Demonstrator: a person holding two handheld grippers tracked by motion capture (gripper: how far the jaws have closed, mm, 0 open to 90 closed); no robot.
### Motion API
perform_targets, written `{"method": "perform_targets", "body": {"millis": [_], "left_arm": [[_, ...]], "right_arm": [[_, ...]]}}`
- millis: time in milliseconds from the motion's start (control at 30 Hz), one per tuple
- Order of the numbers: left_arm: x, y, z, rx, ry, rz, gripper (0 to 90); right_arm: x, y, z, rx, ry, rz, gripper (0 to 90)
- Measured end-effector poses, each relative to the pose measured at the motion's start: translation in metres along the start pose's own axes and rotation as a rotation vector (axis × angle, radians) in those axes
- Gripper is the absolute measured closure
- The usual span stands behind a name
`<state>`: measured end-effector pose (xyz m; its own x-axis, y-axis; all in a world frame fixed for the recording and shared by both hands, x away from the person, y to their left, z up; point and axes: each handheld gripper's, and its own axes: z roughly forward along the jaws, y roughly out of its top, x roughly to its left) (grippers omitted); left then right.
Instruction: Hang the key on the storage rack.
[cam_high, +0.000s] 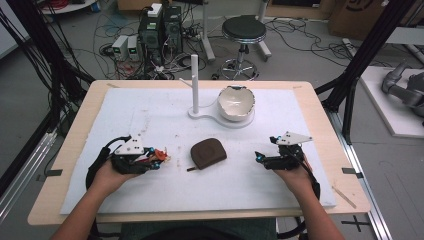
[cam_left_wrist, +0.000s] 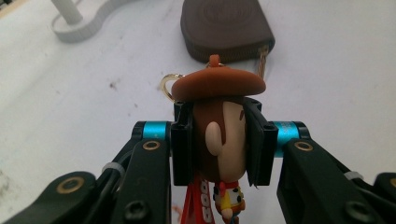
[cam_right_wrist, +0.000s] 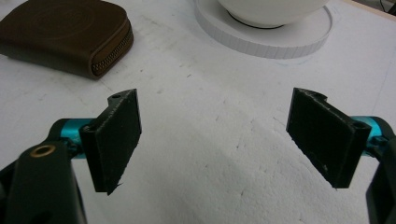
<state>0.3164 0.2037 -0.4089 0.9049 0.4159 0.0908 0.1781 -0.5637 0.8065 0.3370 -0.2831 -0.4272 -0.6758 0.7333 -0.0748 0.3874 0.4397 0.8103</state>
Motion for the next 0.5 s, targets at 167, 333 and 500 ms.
{"method": "perform_targets", "body": {"millis": [167,333,500], "left_arm": [[0.011,0.019,-0.007,-0.049,-0.027,-0.005,67.6],[0.026,0.034,-0.015,-0.101,-0.036,-0.033,67.6],[0.037,0.054,-0.025,-0.117,-0.042,-0.02,67.6]], "right_arm": [[0.0,0.0,0.0,-0.001,-0.001,0.001,18.0],[0.0,0.0,-0.001,-0.001,-0.006,0.003,18.0],[-0.001,0.0,0.0,0.005,0.0,0.008,18.0]]}}
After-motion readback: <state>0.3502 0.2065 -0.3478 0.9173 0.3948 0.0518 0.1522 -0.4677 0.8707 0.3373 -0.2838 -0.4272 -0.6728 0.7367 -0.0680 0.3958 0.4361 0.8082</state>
